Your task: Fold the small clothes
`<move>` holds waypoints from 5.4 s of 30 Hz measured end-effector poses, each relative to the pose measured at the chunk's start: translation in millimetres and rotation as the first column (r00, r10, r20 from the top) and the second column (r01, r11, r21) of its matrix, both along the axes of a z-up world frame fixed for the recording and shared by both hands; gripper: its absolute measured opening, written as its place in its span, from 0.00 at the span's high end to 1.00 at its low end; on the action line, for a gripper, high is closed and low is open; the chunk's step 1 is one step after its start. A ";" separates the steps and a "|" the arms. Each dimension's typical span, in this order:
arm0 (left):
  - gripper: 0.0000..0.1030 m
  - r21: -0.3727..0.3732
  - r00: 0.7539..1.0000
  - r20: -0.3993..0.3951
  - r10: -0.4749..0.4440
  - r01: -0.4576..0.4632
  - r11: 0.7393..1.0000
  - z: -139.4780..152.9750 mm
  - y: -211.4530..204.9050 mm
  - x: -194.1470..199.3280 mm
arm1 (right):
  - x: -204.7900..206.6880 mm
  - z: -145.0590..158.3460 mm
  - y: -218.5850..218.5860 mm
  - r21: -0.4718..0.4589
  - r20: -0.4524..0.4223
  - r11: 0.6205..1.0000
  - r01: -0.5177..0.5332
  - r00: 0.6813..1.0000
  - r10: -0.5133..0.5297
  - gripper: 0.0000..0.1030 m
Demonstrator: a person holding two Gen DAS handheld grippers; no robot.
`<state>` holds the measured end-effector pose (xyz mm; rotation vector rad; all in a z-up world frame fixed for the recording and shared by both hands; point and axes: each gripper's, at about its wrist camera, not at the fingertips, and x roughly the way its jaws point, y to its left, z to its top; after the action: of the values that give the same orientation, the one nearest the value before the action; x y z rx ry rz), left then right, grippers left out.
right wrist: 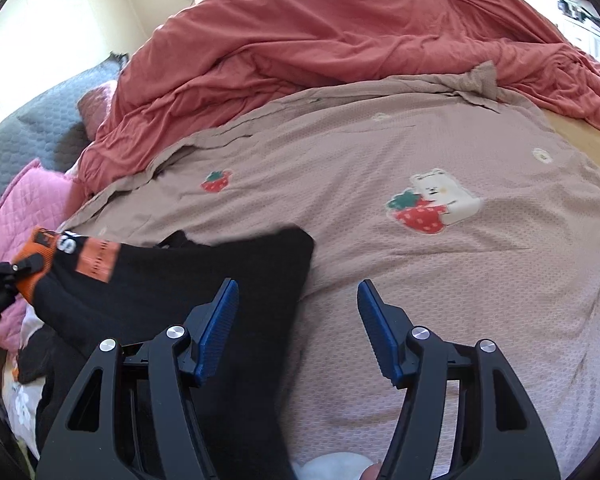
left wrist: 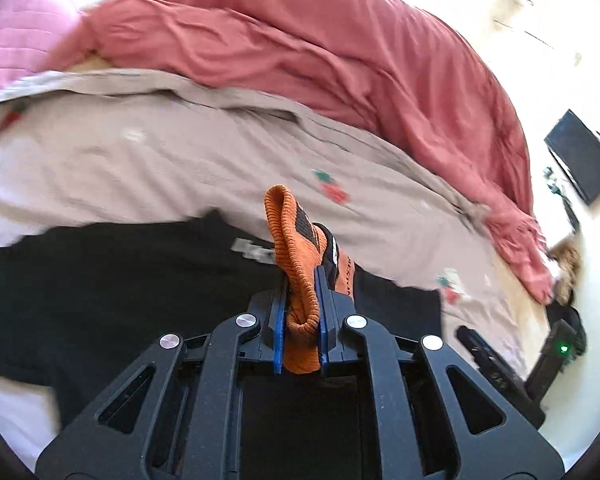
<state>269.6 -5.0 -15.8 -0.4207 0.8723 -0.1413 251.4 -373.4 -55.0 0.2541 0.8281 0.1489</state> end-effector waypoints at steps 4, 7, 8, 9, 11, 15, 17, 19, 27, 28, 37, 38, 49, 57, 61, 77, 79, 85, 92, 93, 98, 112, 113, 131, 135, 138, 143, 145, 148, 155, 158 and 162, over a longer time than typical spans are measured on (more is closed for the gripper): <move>0.94 0.019 0.995 -0.044 0.088 -0.087 0.996 -18.1 44.2 -12.6 | 0.2 -4.2 22.8 -0.009 -0.007 0.998 -0.055 0.998 0.055 0.41; 0.94 0.020 0.990 -0.081 0.117 -0.116 0.993 -35.6 61.2 -18.7 | -0.9 -7.9 48.1 -0.043 -0.010 0.991 -0.124 0.992 0.123 0.41; 0.94 0.028 0.989 -0.088 0.122 -0.120 0.992 -41.6 63.7 -19.9 | -1.6 -9.4 55.8 -0.049 -0.012 0.988 -0.147 0.989 0.147 0.41; 0.94 0.039 0.988 -0.092 0.125 -0.121 0.992 -45.7 66.4 -22.0 | -2.4 -10.8 63.5 -0.055 -0.015 0.984 -0.169 0.986 0.168 0.41; 0.94 0.067 0.987 -0.105 0.122 -0.115 0.991 -54.4 68.1 -20.3 | -3.6 -13.9 80.0 -0.066 -0.016 0.974 -0.215 0.977 0.215 0.41; 0.94 0.116 0.987 -0.122 0.108 -0.093 0.989 -62.9 71.8 -19.6 | -5.4 -26.9 107.4 -0.118 -0.035 0.947 -0.298 0.954 0.296 0.41; 0.94 0.135 0.986 -0.131 0.103 -0.085 0.987 -66.7 71.9 -20.7 | -4.7 -34.6 110.9 -0.151 -0.062 0.940 -0.306 0.952 0.300 0.41; 0.94 0.161 0.986 -0.142 0.091 -0.068 0.985 -71.9 70.8 -20.0 | -1.9 -43.7 113.0 -0.179 -0.093 0.932 -0.314 0.949 0.302 0.41; 0.82 0.244 0.979 -0.185 0.084 -0.037 0.969 -94.6 76.2 -14.2 | 0.3 -61.2 111.5 -0.238 -0.137 0.918 -0.318 0.946 0.292 0.47; 0.81 0.245 0.977 -0.194 0.085 -0.036 0.969 -97.6 79.5 -13.6 | -0.5 -61.3 111.8 -0.238 -0.136 0.917 -0.320 0.946 0.295 0.46; 0.80 0.298 0.992 -0.114 0.046 -0.010 0.954 -56.0 62.6 -35.3 | -5.3 -28.4 106.9 -0.115 -0.064 0.941 -0.319 0.947 0.314 0.30; 0.80 0.313 0.994 -0.113 0.008 0.028 0.949 -54.9 50.4 -36.6 | -5.2 -28.2 109.6 -0.118 -0.068 0.938 -0.326 0.945 0.320 0.30; 0.76 0.368 0.974 -0.223 -0.034 0.117 0.922 -103.5 24.1 -30.3 | -7.3 -63.2 125.8 -0.158 -0.182 0.909 -0.385 0.916 0.357 0.25; 0.54 0.313 0.983 -0.182 -0.030 0.086 0.946 -90.4 24.7 -41.9 | -6.7 -50.8 122.0 -0.097 -0.161 0.926 -0.365 0.924 0.347 0.16; 0.42 0.311 0.984 -0.174 -0.036 0.090 0.946 -82.0 21.6 -47.9 | -8.3 -37.6 121.7 -0.084 -0.128 0.932 -0.353 0.931 0.341 0.08; 0.09 0.307 0.991 -0.133 0.027 0.016 0.952 -48.7 49.7 -66.8 | -24.8 -3.1 145.9 -0.114 -0.030 0.921 -0.374 0.927 0.373 0.04; 0.09 0.304 0.991 -0.126 0.046 -0.005 0.953 -44.3 58.0 -70.7 | -29.7 0.7 154.6 -0.115 -0.022 0.912 -0.394 0.919 0.394 0.04; 0.09 0.309 0.989 -0.108 0.103 -0.065 0.949 -35.2 83.8 -84.7 | -43.6 6.3 181.6 -0.133 -0.014 0.885 -0.447 0.893 0.449 0.04; 0.09 0.316 0.982 -0.095 0.161 -0.123 0.941 -27.0 122.1 -109.7 | -58.8 16.4 216.8 -0.146 -0.010 0.854 -0.500 0.864 0.504 0.04; 0.09 0.321 0.982 -0.094 0.165 -0.127 0.939 -26.1 126.1 -113.2 | -60.8 18.0 220.1 -0.150 -0.006 0.850 -0.504 0.860 0.509 0.04; 0.09 0.336 0.973 -0.097 0.210 -0.166 0.927 -23.8 156.2 -136.6 | -73.0 28.1 246.9 -0.154 0.012 0.823 -0.547 0.832 0.555 0.04; 0.09 0.264 0.891 -0.121 0.438 -0.396 0.879 -35.1 257.3 -181.7 | -104.0 32.0 310.7 -0.186 0.005 0.745 -0.641 0.757 0.653 0.04; 0.09 0.255 0.881 -0.122 0.457 -0.417 0.872 -35.8 263.7 -184.6 | -105.4 31.7 314.9 -0.190 0.005 0.739 -0.646 0.752 0.659 0.04; 0.53 -0.115 0.695 -0.233 0.681 -0.715 0.690 -92.3 371.4 -207.7 | -108.7 11.2 323.9 -0.211 -0.037 0.731 -0.649 0.752 0.658 0.04; 0.73 -0.112 0.672 -0.219 0.707 -0.737 0.666 -96.9 376.7 -205.9 | -101.6 5.6 312.1 -0.201 -0.049 0.756 -0.623 0.777 0.627 0.04; 0.86 -0.119 0.671 -0.196 0.715 -0.740 0.662 -96.8 379.4 -206.5 | -98.2 1.6 306.4 -0.189 -0.058 0.769 -0.611 0.789 0.612 0.04; 0.95 -0.088 0.705 -0.090 0.703 -0.709 0.700 -73.5 363.0 -209.6 | -94.3 -3.7 298.2 -0.184 -0.068 0.784 -0.593 0.803 0.592 0.04; 0.95 -0.079 0.725 -0.044 0.687 -0.688 0.721 -57.0 351.0 -210.0 | -92.6 -5.1 293.6 -0.177 -0.067 0.792 -0.584 0.810 0.582 0.04; 0.98 -0.083 0.791 0.041 0.610 -0.606 0.791 -25.4 318.6 -203.4 | -88.3 -6.4 284.5 -0.177 -0.069 0.810 -0.559 0.828 0.556 0.04; 0.98 -0.023 0.932 0.171 0.320 -0.321 0.947 24.9 209.6 -159.4 | -65.4 -2.7 234.4 -0.140 -0.061 0.892 -0.431 0.902 0.427 0.04; 0.98 -0.054 0.970 0.130 0.206 -0.201 0.978 18.0 163.9 -136.2 | -53.8 1.2 206.2 -0.121 -0.048 0.926 -0.358 0.934 0.355 0.04; 0.98 -0.028 0.996 0.060 0.068 -0.066 0.997 -9.7 104.4 -110.0 | -42.4 6.9 165.0 -0.099 -0.033 0.962 -0.255 0.967 0.253 0.04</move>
<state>159.5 99.4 -25.4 -0.4668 0.7964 -0.1032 209.0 -208.4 -48.2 0.0513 0.8834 0.3436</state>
